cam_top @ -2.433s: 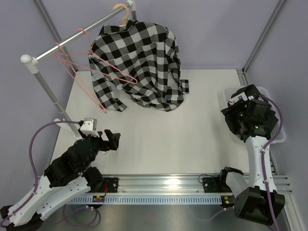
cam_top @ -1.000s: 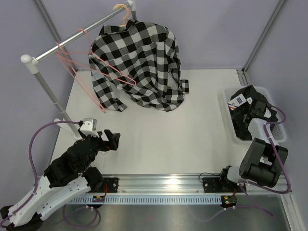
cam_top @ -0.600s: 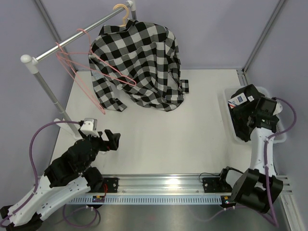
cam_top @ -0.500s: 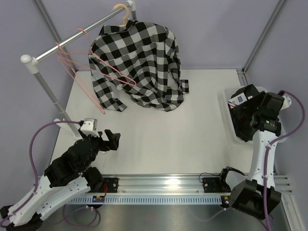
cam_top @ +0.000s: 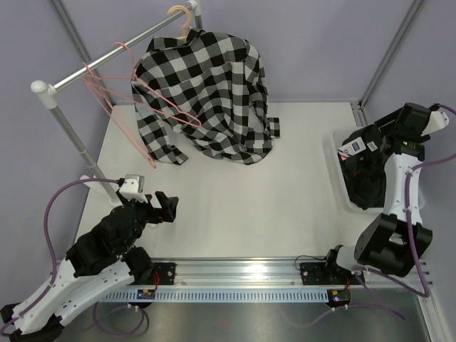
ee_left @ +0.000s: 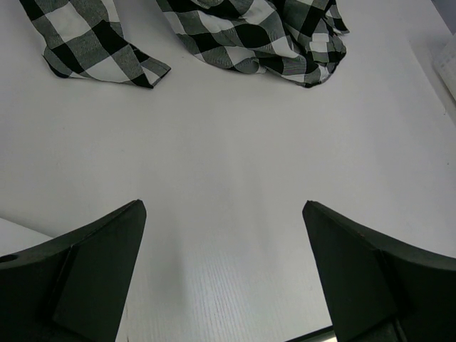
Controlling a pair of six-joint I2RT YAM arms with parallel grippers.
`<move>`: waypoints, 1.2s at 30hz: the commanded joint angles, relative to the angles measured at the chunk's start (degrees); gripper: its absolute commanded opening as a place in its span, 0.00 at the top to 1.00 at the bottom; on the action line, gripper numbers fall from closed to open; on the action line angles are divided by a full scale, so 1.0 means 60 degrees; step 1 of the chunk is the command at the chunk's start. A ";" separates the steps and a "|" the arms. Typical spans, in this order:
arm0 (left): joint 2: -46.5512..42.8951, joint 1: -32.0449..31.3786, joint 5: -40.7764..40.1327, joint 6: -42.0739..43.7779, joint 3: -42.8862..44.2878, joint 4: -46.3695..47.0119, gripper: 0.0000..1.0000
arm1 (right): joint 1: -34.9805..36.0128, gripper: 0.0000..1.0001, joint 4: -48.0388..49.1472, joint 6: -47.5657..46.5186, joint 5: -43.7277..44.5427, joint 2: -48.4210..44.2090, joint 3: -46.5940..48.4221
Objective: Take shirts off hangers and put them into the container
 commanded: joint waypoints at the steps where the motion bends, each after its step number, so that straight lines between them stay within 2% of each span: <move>1: 0.0107 0.0020 -0.0033 0.0033 -0.0009 0.0273 0.01 | -0.0041 0.25 0.0570 -0.0301 0.1274 0.1037 0.0591; 3: 0.0151 0.0020 -0.0018 0.0048 0.0005 0.0288 0.01 | -0.0041 0.25 0.0204 -0.0127 0.1377 0.1683 0.0521; 12: 0.0122 0.0020 -0.0018 0.0019 -0.0009 0.0273 0.01 | -0.0041 0.25 -0.0178 0.0796 0.0368 0.2783 -0.1398; 17: 0.0107 0.0020 0.0011 0.0019 -0.0009 0.0273 0.01 | -0.0041 0.25 -0.0017 0.1017 0.0089 0.2874 -0.2453; 21: 0.0093 0.0020 0.0026 -0.0011 -0.0009 0.0273 0.01 | -0.0041 0.26 -0.0177 0.0871 0.0249 0.1940 -0.2426; 26: 0.0063 0.0020 0.0011 -0.0025 -0.0009 0.0288 0.01 | -0.0041 0.24 -0.1085 0.0358 0.0659 0.0371 -0.1240; 32: 0.0049 0.0020 -0.0091 -0.0025 0.0020 0.0273 0.01 | -0.0041 0.16 -0.1686 -0.0140 0.0572 -0.1797 -0.0082; 36: 0.0122 0.0020 -0.0208 0.0018 0.0224 0.0331 0.01 | -0.0041 0.08 -0.2184 -0.0753 0.0148 -0.3143 0.0722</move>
